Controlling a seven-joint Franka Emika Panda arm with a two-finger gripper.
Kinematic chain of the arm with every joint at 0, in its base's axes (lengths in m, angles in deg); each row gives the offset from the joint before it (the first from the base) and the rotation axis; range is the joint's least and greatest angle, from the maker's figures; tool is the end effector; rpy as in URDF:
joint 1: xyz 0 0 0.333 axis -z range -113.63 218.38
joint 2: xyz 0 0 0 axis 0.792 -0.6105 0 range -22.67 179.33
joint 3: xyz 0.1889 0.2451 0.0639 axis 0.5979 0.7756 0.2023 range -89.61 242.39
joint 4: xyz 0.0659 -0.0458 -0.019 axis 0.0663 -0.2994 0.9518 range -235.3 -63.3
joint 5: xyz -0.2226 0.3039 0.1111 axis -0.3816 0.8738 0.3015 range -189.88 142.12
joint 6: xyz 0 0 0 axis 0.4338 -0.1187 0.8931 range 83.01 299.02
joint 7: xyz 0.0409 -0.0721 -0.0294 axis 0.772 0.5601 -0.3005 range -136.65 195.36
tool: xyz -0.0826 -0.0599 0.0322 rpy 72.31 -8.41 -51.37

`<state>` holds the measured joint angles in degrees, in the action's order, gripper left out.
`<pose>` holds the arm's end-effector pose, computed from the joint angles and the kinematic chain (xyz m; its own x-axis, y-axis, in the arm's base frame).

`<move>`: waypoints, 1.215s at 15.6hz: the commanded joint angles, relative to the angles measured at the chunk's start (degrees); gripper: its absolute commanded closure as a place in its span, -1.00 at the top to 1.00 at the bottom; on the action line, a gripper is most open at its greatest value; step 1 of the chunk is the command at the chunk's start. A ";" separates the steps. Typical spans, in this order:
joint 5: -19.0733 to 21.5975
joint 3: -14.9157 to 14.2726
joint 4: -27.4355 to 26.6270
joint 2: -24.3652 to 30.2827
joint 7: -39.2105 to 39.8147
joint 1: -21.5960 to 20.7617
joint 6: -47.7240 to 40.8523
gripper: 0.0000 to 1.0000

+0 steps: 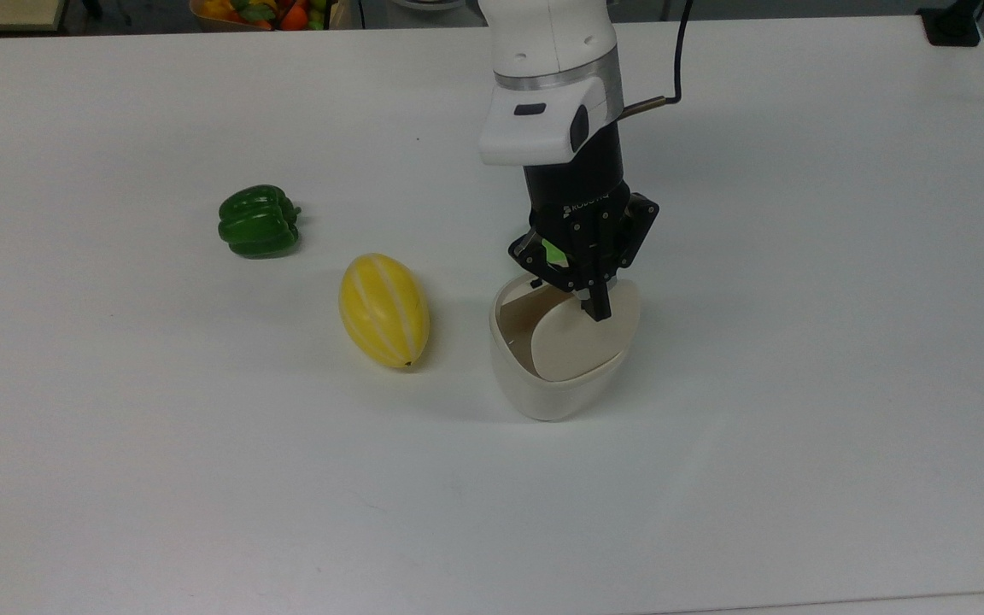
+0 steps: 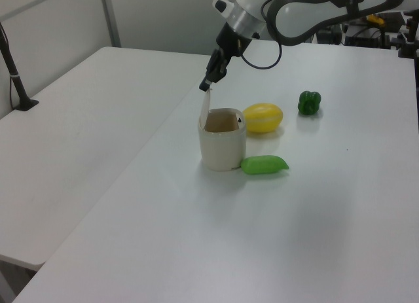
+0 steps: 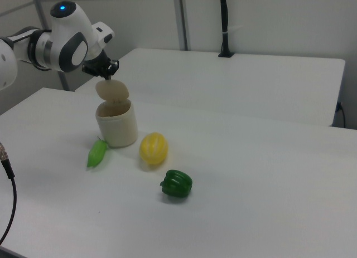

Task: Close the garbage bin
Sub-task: 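Push the raised lid down with the gripper until it shuts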

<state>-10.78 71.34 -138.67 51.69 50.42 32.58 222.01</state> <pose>0.7100 0.2025 0.5089 0.7231 0.4200 0.5484 0.4913 -0.8708 0.0191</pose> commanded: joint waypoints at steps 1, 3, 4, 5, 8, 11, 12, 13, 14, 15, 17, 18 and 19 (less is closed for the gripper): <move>1.23 -0.14 0.01 1.41 -0.14 0.02 -7.37 -1.00; 1.32 -0.14 0.01 2.12 -0.23 0.19 -9.05 -1.00; 1.23 -0.23 0.01 2.47 -0.32 0.20 -9.58 -1.00; 1.15 -0.31 -0.08 2.56 -0.32 0.46 -10.19 -1.00; 1.06 -0.32 -0.69 2.47 -0.05 1.77 -11.60 -1.00; 0.88 -0.32 -1.92 2.47 0.38 2.04 -12.65 -1.00; 0.88 -0.40 -2.27 2.47 0.99 2.04 -13.79 -1.00; 0.88 -0.40 -2.36 2.47 1.61 2.04 -15.11 -1.00; 0.88 -0.40 -2.63 2.30 2.14 2.13 -16.17 -1.00; 0.79 -0.40 -2.72 2.12 2.40 2.30 -16.44 -1.00; 0.62 -0.40 -3.15 1.77 2.41 2.22 -16.44 -1.00; 0.62 -0.40 -3.50 1.59 2.41 2.30 -16.53 -1.00; 0.62 -0.40 -3.94 1.59 2.49 2.22 -16.44 -1.00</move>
<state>-10.72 71.26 -140.60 52.56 51.36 34.94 206.46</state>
